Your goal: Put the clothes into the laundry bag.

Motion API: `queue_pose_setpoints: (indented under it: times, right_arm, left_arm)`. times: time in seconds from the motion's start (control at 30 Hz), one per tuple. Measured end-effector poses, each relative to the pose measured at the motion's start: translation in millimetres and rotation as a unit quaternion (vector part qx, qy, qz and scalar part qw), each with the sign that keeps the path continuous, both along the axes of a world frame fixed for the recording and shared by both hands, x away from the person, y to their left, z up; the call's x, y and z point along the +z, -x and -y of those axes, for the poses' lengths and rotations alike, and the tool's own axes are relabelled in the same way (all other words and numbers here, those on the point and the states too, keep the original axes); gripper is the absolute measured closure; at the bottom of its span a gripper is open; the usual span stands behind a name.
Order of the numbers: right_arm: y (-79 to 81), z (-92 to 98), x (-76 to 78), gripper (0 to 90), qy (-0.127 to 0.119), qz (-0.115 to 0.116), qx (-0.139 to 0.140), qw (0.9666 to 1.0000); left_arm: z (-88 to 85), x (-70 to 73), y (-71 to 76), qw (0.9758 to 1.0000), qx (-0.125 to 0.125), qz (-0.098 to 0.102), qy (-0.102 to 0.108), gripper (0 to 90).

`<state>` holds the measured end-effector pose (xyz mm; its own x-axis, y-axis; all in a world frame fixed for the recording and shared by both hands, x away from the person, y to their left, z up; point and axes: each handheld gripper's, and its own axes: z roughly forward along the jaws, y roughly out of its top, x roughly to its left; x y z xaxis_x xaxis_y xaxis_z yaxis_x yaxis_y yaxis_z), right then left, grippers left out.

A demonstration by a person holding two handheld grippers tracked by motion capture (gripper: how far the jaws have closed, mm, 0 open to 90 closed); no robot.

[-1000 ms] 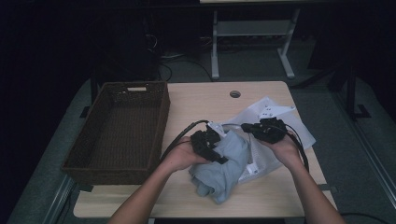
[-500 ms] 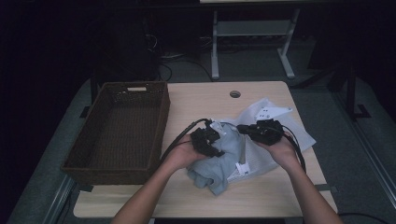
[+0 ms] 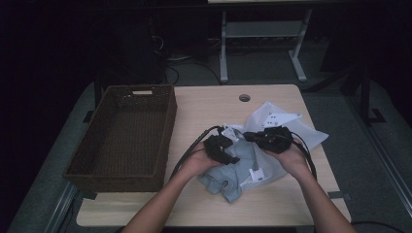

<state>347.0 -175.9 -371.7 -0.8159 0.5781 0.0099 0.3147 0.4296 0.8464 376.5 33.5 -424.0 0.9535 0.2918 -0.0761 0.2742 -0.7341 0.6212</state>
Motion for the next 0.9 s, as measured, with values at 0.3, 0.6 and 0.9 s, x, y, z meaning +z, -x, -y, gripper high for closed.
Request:
queue_pose_setpoints:
  times: [0.3,0.6,0.9]
  right_arm:
    - [-0.5,4.6,-6.7,88.4,0.005,-0.007,-0.003,1.0]
    - [-0.3,6.0,-10.7,88.4,0.007,-0.014,-0.008,0.9998]
    - [-0.7,6.2,-14.9,88.4,0.014,-0.02,-0.009,0.9997]
  left_arm:
    - [-30.6,9.0,3.0,0.9966,0.064,-0.03,0.041,21.0]
    - [-46.6,-16.9,12.5,0.9952,0.084,-0.047,0.019,13.4]
    - [-38.6,-28.3,15.0,0.9981,0.053,-0.027,-0.012,32.0]
